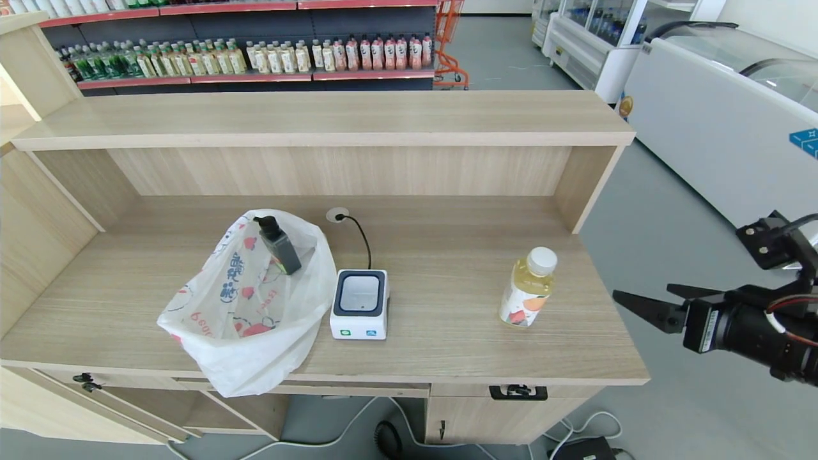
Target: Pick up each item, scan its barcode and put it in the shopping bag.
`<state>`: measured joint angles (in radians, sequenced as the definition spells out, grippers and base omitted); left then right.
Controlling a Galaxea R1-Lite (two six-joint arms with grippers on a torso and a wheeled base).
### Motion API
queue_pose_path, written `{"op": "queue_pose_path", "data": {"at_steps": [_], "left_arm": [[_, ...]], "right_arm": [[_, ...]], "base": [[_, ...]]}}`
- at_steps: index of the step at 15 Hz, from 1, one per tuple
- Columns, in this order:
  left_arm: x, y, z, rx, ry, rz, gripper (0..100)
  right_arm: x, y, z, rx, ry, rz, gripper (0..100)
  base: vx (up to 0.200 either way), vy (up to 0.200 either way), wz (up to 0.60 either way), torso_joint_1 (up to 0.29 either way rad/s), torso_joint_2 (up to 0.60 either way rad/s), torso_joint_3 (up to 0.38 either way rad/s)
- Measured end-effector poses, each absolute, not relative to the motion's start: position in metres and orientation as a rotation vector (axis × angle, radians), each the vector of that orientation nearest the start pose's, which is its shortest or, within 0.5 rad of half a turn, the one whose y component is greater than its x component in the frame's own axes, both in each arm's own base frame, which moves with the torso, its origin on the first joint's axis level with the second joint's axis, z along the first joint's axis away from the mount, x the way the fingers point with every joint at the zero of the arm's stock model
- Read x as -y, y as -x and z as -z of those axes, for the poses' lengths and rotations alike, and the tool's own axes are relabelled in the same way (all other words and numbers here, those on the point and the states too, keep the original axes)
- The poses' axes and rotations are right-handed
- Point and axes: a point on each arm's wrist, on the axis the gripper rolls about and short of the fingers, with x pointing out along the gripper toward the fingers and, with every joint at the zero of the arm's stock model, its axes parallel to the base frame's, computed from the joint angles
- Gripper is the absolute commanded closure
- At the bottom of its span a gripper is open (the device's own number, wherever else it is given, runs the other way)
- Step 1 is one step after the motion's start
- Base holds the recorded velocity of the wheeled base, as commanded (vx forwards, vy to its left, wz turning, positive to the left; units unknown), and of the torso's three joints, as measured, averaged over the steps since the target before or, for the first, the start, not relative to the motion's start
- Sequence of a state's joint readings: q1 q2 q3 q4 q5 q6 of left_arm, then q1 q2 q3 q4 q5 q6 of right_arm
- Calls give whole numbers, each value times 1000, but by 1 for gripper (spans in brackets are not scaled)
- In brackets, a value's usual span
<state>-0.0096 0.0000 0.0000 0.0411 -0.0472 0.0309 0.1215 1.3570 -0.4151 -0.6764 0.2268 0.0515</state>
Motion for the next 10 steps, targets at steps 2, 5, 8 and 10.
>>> {"op": "queue_pose_path", "data": {"at_steps": [2, 5, 8, 10], "left_arm": [[1, 23, -71, -40, -30, 57, 0], [1, 23, -71, -40, -30, 57, 0], [1, 23, -71, -41, -30, 58, 0], [1, 23, -71, -41, -30, 57, 0]], "right_arm": [[-43, -198, -163, -301, -71, -368, 0], [-55, -210, -155, -260, -70, -341, 0], [-64, -225, -139, -260, -56, -231, 0], [-71, -232, -127, -276, -66, -180, 0]], "base": [[0, 0, 0, 0, 0, 0], [0, 0, 0, 0, 0, 0], [0, 0, 0, 0, 0, 0], [0, 0, 0, 0, 0, 0]]}}
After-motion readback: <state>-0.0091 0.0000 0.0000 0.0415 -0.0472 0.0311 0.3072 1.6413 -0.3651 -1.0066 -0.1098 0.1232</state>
